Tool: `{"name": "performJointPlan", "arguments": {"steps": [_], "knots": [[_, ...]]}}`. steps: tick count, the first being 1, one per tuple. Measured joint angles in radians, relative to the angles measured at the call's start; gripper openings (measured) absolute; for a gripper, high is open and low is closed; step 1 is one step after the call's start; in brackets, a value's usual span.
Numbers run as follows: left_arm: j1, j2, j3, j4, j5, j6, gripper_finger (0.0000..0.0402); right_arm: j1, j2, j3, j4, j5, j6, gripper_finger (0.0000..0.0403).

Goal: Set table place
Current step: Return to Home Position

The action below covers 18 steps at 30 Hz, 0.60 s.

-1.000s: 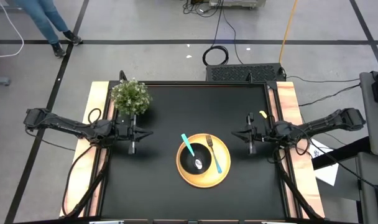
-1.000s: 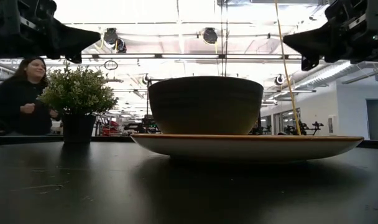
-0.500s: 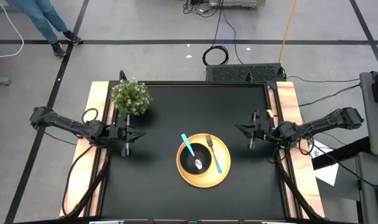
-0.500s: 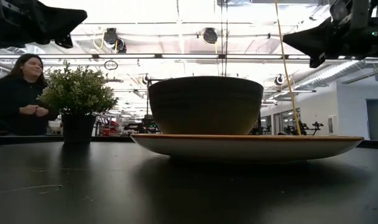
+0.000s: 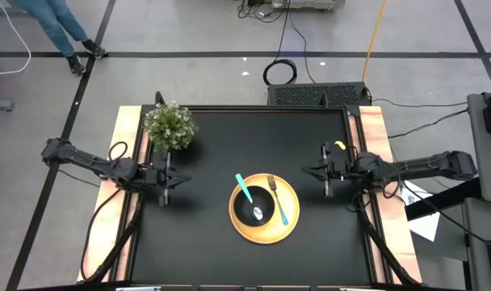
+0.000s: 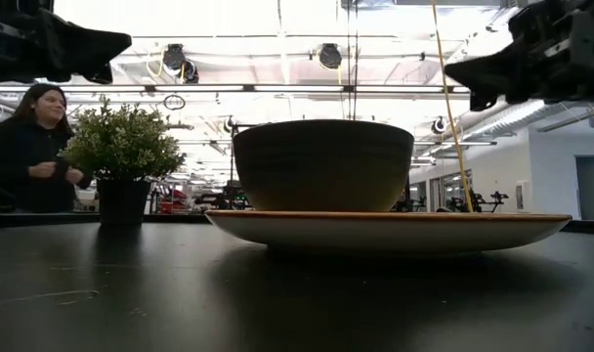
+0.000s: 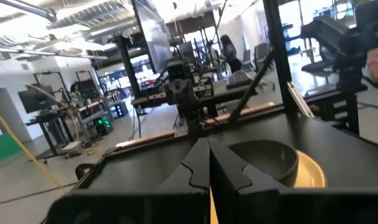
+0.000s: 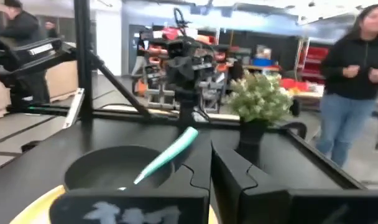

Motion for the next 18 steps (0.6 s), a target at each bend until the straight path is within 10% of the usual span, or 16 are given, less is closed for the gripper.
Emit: {"name": "performJointPlan", "arguments": {"steps": [18], "knots": [[0.055, 0.0, 0.0, -0.042, 0.0, -0.036, 0.0, -0.216, 0.043, 0.0, 0.048, -0.196, 0.141, 0.0]]}}
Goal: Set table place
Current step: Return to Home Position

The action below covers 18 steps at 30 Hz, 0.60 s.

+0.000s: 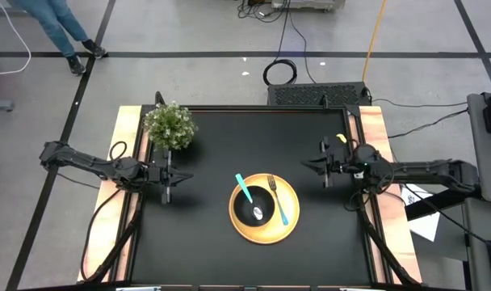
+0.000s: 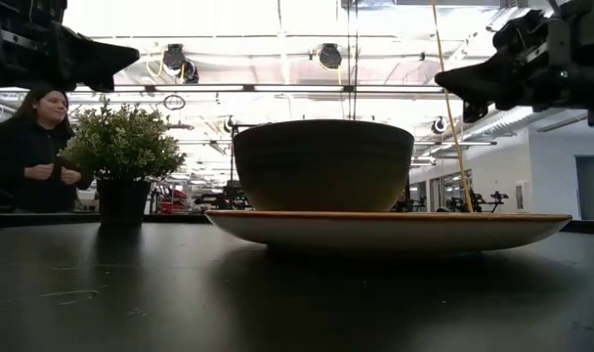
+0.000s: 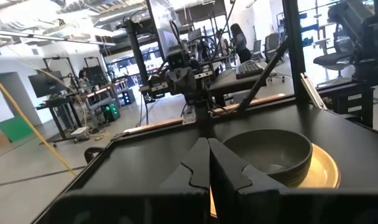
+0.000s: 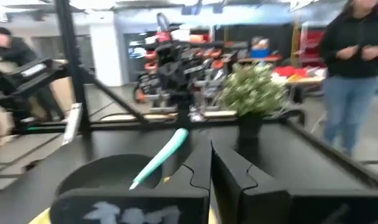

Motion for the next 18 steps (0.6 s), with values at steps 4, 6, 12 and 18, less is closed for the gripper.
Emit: {"name": "performJointPlan", "arguments": {"steps": [4, 6, 12, 18], "knots": [[0.0, 0.002, 0.0, -0.006, 0.0, -0.002, 0.0, 0.027, 0.074, 0.0, 0.045, -0.082, 0.04, 0.0], [0.0, 0.002, 0.0, -0.006, 0.0, -0.004, 0.0, 0.057, 0.123, 0.0, 0.059, -0.102, 0.044, 0.0], [0.001, 0.002, 0.001, -0.013, 0.0, -0.022, 0.0, 0.16, 0.275, 0.0, 0.083, -0.092, 0.061, 0.0], [0.001, 0.002, 0.001, -0.044, 0.0, -0.032, 0.0, 0.254, 0.411, 0.025, 0.103, -0.021, 0.091, 0.0]]}}
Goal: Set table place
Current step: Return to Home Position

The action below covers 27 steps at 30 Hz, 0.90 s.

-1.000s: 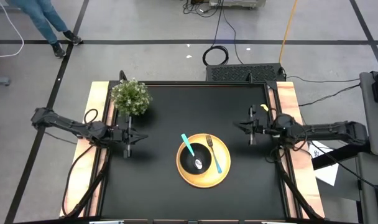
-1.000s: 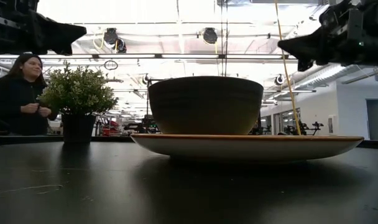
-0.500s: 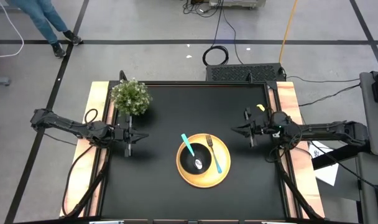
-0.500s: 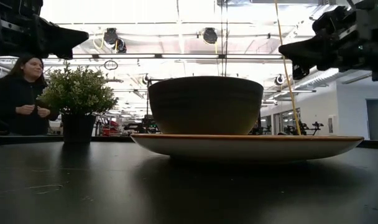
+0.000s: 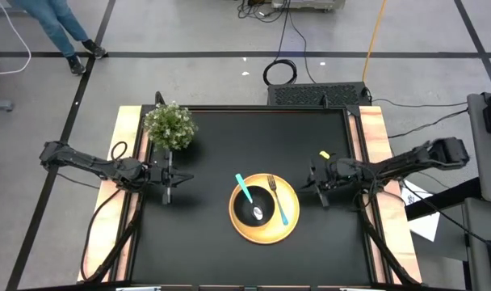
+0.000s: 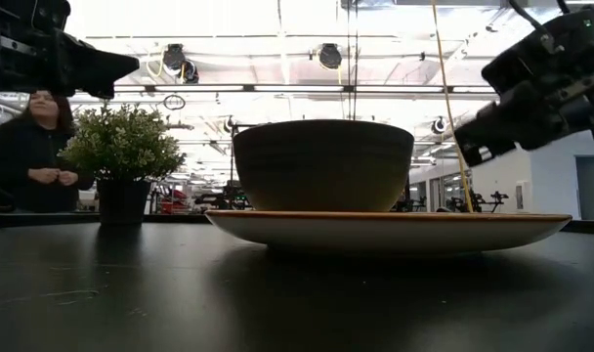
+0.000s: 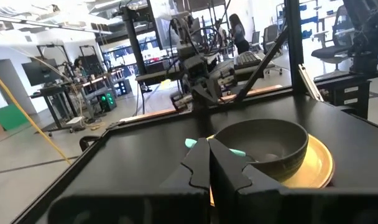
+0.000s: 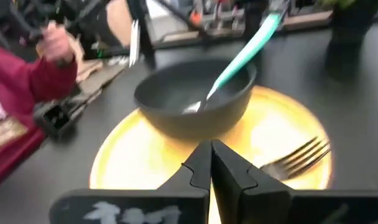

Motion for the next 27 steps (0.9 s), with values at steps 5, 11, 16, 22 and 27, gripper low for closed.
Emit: {"name": "performJointPlan", "arguments": {"steps": [5, 11, 16, 22, 27], "knots": [[0.0, 0.0, 0.0, -0.001, 0.0, -0.012, 0.0, 0.044, 0.087, 0.043, -0.002, 0.068, -0.011, 0.0], [0.0, 0.0, 0.0, -0.012, 0.0, -0.02, 0.0, 0.048, 0.118, 0.059, 0.036, 0.078, -0.037, 0.0], [0.0, 0.0, 0.0, -0.012, 0.0, -0.003, 0.0, 0.048, 0.109, 0.06, 0.055, 0.053, -0.061, 0.0], [0.0, 0.0, 0.0, 0.017, -0.008, 0.009, 0.0, 0.012, 0.028, 0.062, 0.098, 0.054, -0.11, 0.0], [0.0, 0.0, 0.0, 0.013, -0.008, 0.009, 0.0, -0.033, -0.064, 0.062, 0.02, 0.056, -0.087, 0.0]]}}
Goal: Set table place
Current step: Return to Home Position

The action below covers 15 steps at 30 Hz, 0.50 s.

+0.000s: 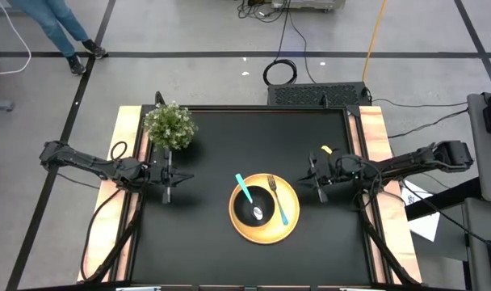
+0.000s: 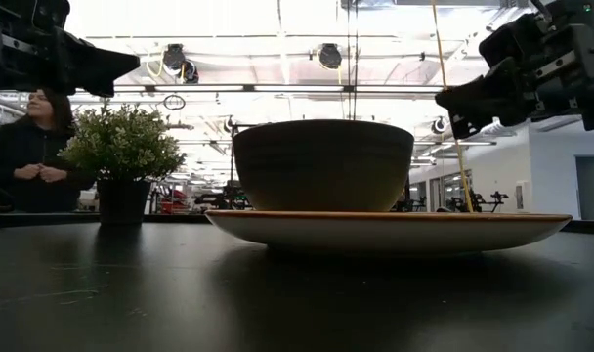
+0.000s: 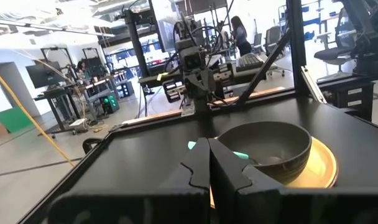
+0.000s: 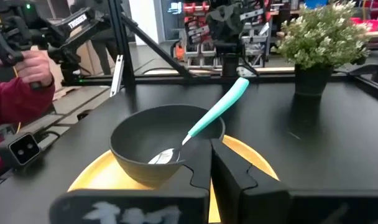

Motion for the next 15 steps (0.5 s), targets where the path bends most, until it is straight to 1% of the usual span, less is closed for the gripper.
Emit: {"name": "performJointPlan", "arguments": {"steps": [4, 15], "knots": [[0.0, 0.0, 0.0, -0.001, 0.0, 0.0, 0.0, -0.004, -0.025, 0.0, -0.011, 0.0, 0.002, 0.0], [0.0, 0.0, 0.0, -0.001, 0.005, -0.005, 0.0001, -0.003, -0.026, 0.0, -0.002, 0.0, 0.004, 0.0]]}}
